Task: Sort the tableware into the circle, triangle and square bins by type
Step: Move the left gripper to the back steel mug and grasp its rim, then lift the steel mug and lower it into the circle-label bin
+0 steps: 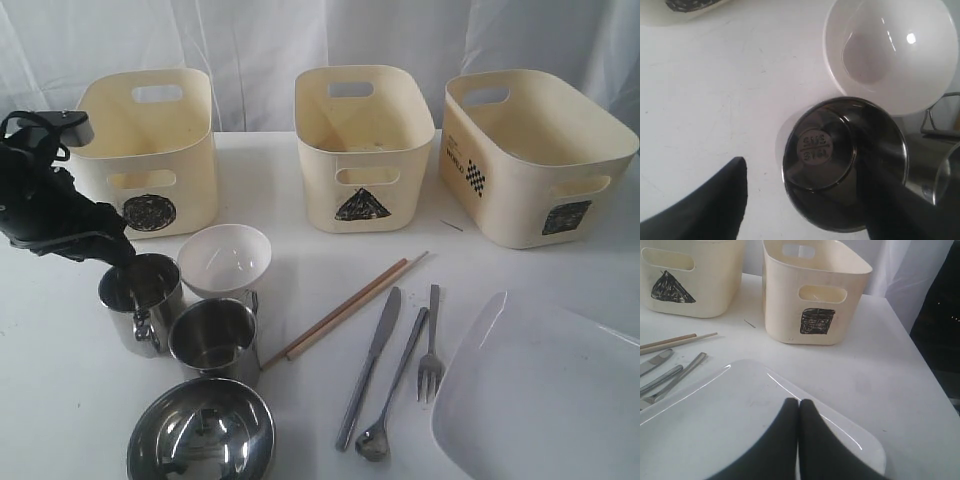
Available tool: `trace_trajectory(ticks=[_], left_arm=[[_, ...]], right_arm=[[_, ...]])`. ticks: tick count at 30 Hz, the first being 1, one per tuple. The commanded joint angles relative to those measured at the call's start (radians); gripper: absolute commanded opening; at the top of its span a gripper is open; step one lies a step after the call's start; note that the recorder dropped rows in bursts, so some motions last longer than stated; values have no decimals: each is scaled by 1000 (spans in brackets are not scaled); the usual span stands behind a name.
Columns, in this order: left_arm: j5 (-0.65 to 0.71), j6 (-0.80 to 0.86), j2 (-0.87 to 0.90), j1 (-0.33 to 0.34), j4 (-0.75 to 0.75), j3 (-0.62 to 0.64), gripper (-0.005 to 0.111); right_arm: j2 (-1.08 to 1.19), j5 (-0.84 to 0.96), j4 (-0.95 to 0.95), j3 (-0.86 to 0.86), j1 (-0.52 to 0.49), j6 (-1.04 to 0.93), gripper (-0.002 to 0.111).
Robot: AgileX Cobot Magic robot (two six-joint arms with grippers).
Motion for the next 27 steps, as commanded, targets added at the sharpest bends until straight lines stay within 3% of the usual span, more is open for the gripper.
trace_trajectory(ticks=[1, 21, 23, 27], left_arm=[[27, -18, 2, -5, 2, -4, 66], [7, -17, 111, -5, -8, -4, 65], [-15, -17, 118, -5, -8, -4, 64], [-36, 11, 141, -5, -8, -6, 48]], right_arm=[[-4, 1, -3, 4, -1, 3, 0], [-4, 1, -3, 4, -1, 3, 0], [-4, 1, -3, 4, -1, 3, 0], [-4, 1, -3, 4, -1, 3, 0]])
